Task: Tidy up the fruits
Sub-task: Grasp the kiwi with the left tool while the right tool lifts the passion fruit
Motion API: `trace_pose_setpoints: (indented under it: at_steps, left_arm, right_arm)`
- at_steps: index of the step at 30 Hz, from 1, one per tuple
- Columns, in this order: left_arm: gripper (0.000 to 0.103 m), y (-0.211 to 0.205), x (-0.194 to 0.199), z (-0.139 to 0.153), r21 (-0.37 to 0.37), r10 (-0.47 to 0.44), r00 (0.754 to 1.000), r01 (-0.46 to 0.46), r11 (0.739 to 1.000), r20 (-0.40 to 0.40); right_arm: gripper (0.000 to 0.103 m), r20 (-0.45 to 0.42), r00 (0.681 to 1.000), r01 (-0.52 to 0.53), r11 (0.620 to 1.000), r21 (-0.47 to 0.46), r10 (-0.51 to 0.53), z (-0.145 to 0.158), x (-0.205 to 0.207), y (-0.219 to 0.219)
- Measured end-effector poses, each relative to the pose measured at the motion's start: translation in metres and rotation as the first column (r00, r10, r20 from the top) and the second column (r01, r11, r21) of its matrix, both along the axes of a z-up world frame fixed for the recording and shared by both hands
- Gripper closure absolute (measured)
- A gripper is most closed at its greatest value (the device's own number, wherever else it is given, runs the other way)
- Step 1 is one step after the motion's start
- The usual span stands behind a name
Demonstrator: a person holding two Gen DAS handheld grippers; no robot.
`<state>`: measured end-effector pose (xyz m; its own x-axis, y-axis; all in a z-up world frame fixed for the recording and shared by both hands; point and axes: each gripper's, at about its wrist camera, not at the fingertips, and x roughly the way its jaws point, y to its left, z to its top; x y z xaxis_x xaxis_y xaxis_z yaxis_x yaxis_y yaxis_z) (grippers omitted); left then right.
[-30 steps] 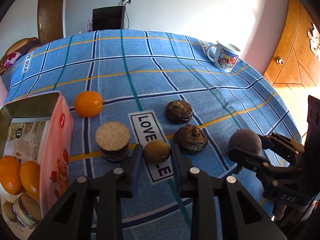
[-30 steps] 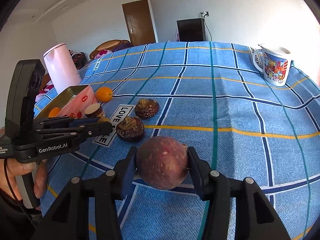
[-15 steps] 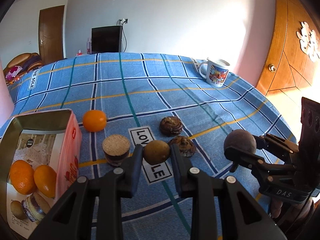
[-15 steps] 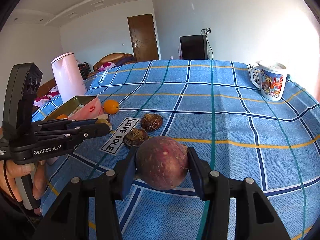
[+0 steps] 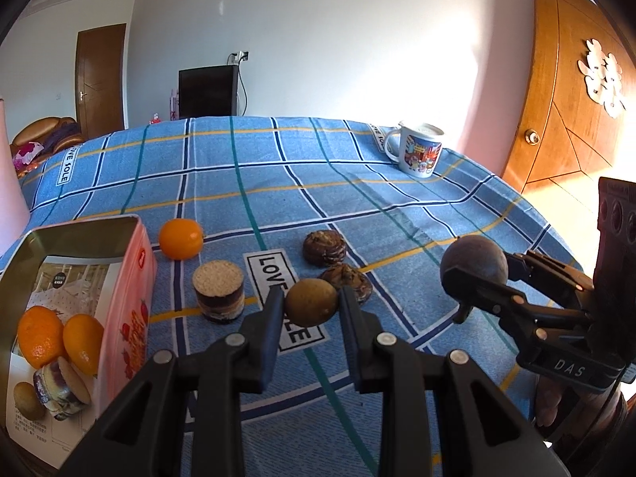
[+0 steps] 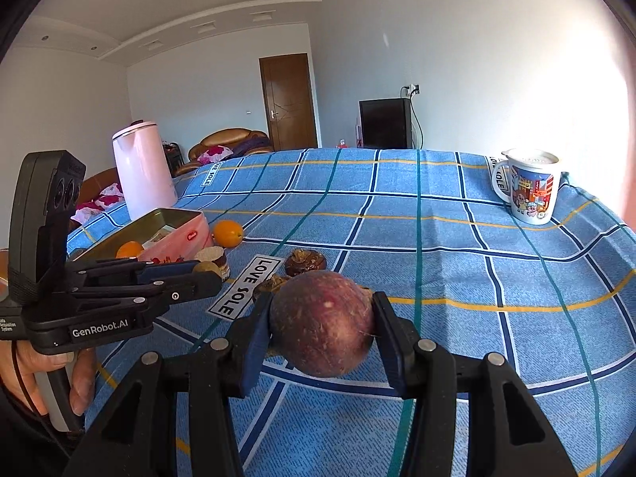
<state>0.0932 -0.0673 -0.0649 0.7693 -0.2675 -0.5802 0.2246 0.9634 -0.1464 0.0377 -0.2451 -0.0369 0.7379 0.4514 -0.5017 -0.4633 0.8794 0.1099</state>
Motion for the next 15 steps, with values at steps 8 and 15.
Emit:
trace_pose_setpoints:
  at_steps: [8, 15]
  left_arm:
    - [0.074, -0.002, -0.009, 0.006, 0.019, 0.012, 0.998, -0.013, 1.0, 0.061]
    - [0.074, -0.004, -0.017, 0.009, 0.041, 0.014, 0.994, -0.019, 0.999, 0.111]
  right_arm:
    - [0.052, 0.026, 1.0, 0.006, 1.0, 0.011, -0.007, 0.001, -0.005, -0.002]
    - [0.052, 0.055, 0.998, 0.009, 1.0, 0.021, -0.01, 0.003, -0.009, -0.003]
